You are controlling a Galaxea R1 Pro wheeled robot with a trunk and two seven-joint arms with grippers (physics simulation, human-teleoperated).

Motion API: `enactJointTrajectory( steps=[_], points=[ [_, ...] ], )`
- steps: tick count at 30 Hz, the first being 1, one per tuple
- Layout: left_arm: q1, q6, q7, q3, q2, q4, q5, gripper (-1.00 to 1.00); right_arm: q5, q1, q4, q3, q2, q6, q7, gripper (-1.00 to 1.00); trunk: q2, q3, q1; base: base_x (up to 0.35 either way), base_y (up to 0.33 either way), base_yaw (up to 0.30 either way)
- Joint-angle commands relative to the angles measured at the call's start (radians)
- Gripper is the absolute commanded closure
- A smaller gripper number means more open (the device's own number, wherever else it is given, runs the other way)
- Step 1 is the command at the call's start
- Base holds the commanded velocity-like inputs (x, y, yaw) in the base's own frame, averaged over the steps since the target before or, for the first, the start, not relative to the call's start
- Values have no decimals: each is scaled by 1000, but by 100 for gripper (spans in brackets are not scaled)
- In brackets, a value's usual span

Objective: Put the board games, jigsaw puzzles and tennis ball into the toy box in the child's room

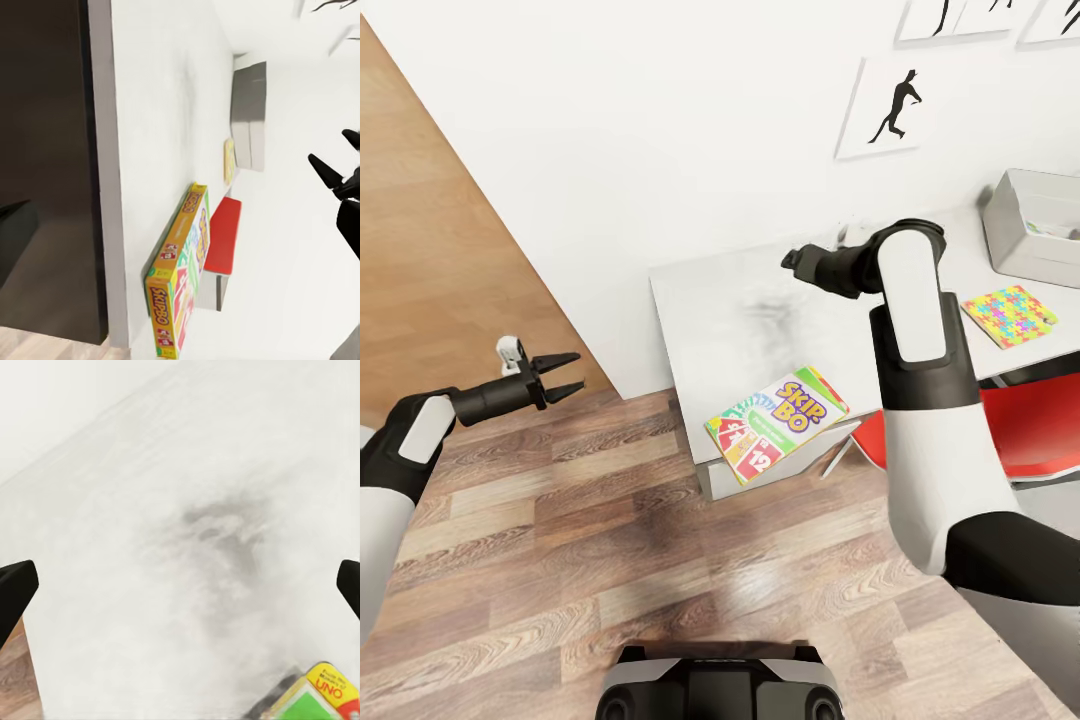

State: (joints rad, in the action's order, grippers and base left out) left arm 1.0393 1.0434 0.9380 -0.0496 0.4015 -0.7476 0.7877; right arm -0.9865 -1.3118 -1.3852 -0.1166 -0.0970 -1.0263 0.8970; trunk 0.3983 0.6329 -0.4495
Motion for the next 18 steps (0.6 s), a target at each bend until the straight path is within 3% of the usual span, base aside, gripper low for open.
enactJointTrajectory(
  steps=[1, 9, 18],
  points=[
    [-3, 3, 5, -1, 0, 0, -3, -100, -11, 9, -5, 3, 0, -3, 9, -100, 2, 1, -1, 0, 0, 0],
    [-24, 3, 8, -1, 0, -1, -2, -100, -18, 65, -23, 17, -1, -4, 4, -100, 2, 1, -1, -34, 0, 0],
    [-38, 3, 8, 0, 0, -2, -3, -100, -19, 94, -25, 20, -4, -4, 2, -100, 2, 1, -1, -229, 0, 0]
  ],
)
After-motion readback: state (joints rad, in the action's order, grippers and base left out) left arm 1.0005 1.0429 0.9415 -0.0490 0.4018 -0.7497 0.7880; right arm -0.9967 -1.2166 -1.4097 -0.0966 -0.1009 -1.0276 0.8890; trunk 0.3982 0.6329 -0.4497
